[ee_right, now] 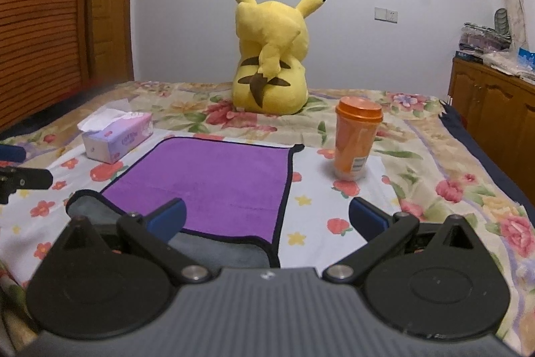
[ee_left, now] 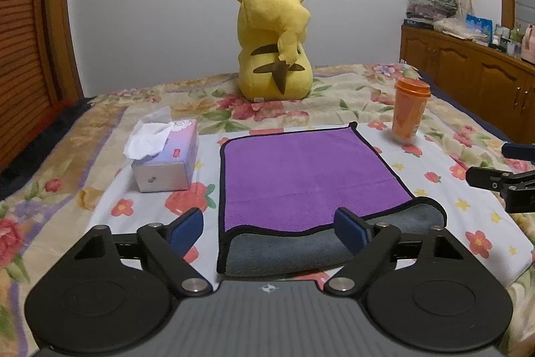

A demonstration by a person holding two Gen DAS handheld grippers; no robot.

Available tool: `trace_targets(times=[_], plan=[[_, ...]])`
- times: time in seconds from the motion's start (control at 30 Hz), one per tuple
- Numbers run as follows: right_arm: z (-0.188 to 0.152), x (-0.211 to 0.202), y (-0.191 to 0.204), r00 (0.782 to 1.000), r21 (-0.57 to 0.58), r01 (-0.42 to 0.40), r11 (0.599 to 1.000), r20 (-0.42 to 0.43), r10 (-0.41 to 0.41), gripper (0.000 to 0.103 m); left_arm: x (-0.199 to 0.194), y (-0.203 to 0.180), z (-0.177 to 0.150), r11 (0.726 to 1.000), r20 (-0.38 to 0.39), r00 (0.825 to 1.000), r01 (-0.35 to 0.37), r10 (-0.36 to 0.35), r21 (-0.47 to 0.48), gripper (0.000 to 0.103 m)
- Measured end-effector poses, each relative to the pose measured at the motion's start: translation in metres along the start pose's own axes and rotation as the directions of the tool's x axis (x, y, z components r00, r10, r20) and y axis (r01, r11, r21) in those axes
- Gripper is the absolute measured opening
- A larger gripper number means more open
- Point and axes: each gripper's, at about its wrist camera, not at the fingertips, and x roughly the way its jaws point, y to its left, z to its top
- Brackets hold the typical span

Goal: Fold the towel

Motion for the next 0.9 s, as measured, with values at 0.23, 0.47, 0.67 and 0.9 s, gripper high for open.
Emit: trace_targets(times=[0.23,0.47,0.67,0.9], plan=[[0.002,0.02,0.001,0.999,-0.009,-0.02,1.0,-0.034,0.019,0.103,0.02,0.011,0.002,1.0,-0.049,0.998,0.026,-0.026,-0.008,0.081],[-0.001,0.036,0.003,0.996,-0.016,-0.05,0.999,-0.076,0.049,0.101,0.041,0.016,0.001,0.999,-0.084,0.996,0.03,-0.027,0.023,0.073],[-0.005,0.051,0.004,0.988,-0.019,-0.075,0.997,-0.135,0.072,0.088,0.058,0.019,-0.004,0.999,-0.124,0.992,0.028,-0.022,0.045,0.068],[-0.01,0.069,0.004,0.972,-0.005,-0.116,0.993,-0.209,0.112,0.082,0.075,0.025,-0.008,0.999,-0.155,0.988,0.019,-0.012,0.049,0.064]])
